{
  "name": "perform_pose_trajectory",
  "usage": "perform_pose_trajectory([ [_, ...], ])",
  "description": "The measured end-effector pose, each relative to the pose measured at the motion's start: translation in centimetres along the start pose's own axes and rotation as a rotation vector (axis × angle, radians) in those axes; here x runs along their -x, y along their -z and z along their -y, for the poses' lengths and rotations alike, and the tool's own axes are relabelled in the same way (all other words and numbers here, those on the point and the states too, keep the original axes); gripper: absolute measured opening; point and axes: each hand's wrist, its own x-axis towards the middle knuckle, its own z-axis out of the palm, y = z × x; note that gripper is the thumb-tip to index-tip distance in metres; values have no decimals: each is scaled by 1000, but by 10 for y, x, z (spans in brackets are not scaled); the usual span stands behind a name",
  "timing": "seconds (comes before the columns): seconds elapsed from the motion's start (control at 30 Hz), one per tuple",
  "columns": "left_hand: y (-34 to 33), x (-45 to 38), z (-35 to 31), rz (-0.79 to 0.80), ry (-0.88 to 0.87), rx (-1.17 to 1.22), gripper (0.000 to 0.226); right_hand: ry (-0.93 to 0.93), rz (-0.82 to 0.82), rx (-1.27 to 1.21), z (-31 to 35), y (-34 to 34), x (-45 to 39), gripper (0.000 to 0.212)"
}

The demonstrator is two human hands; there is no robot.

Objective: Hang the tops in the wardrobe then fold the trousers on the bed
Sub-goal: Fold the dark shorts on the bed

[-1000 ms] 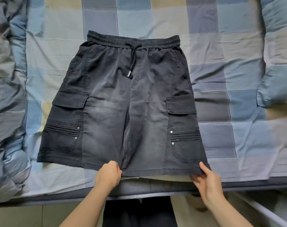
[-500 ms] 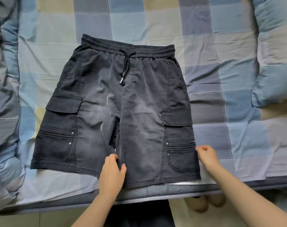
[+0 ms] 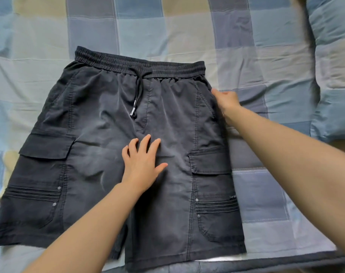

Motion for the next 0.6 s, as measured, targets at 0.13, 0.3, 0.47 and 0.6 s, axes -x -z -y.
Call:
perform_pose_trajectory([
  [0.13, 6, -26, -54, -254, -300, -82, 73, 23, 138, 1, 41, -15, -33, 35],
  [0.3, -11, -40, -151, 36, -602, -60, 67, 26, 301, 159, 66, -24, -59, 23],
  [0.47, -26, -46, -194, 240, -412, -177, 48, 247, 129, 108, 74, -31, -76, 12],
  [0.6, -29, -46, -203, 204, -330, -29, 20, 274, 27, 119, 60, -31, -82, 18],
])
